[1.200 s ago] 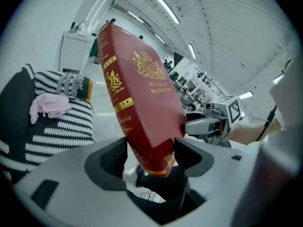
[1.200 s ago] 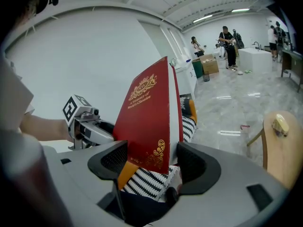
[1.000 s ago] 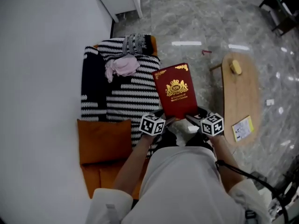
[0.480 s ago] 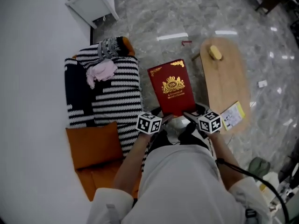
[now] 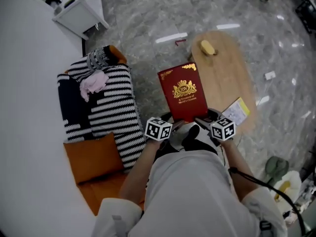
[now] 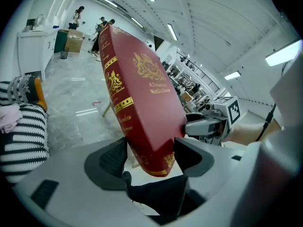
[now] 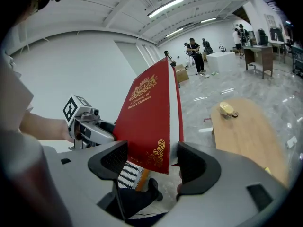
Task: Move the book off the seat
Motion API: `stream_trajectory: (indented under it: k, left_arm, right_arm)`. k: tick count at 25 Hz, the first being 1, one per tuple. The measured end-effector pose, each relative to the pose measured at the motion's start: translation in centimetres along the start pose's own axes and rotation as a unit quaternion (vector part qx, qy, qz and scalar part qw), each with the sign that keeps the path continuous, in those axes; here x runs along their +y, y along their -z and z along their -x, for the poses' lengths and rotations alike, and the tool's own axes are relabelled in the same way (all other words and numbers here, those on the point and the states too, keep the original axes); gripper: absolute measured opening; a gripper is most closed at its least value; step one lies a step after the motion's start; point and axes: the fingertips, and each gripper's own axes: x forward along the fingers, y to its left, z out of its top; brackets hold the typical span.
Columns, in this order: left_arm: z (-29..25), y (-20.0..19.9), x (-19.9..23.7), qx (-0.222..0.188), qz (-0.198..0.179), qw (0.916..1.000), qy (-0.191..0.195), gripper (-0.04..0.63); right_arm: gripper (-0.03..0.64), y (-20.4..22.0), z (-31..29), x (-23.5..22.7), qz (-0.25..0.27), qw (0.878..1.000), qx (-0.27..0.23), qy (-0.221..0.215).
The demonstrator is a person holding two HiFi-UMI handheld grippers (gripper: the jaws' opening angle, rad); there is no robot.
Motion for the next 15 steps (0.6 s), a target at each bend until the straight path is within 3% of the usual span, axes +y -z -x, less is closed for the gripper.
stream_trajectory:
  k: [15]
  left_arm:
    - [-10.0,0.1,-8.6,0.061,-0.054,0.996,0.037,0.307]
  right_arm:
    - [0.348,5.0,9.4,-8.5,-0.059,0.996,-0.04,0.049]
